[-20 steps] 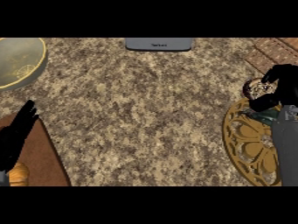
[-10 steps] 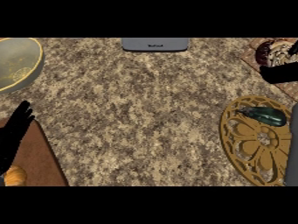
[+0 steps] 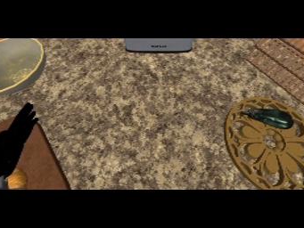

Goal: Pick the cupcake from the placemat and place it in the tiered shelf

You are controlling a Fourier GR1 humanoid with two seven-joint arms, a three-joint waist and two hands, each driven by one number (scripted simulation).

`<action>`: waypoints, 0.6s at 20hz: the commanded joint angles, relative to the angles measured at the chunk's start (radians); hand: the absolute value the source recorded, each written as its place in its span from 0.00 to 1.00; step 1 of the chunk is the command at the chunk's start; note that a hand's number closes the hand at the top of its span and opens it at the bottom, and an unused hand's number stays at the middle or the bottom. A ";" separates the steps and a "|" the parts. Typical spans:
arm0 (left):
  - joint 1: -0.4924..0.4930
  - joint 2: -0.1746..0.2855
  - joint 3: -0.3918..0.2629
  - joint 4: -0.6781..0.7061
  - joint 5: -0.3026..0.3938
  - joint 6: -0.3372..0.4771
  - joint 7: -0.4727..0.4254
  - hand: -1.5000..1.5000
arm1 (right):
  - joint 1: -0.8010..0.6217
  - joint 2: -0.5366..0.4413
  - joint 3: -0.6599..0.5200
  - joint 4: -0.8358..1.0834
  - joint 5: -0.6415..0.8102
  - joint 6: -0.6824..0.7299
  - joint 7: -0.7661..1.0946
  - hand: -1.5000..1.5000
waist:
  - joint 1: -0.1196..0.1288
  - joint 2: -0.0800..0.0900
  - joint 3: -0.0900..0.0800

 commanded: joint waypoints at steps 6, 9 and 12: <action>-0.001 0.014 0.025 0.060 0.002 -0.036 -0.052 0.50 | -0.137 -0.187 -0.016 0.130 0.062 0.165 0.053 1.00 | -0.001 0.001 -0.001; 0.011 -0.022 -0.013 0.003 -0.036 0.008 -0.012 0.50 | -0.189 -0.263 -0.042 0.180 0.041 0.216 0.020 1.00 | 0.000 -0.001 0.000; -0.051 -0.005 0.019 0.078 -0.021 -0.007 -0.039 0.50 | -0.206 -0.264 -0.029 0.322 0.074 0.129 -0.011 1.00 | 0.003 0.004 0.000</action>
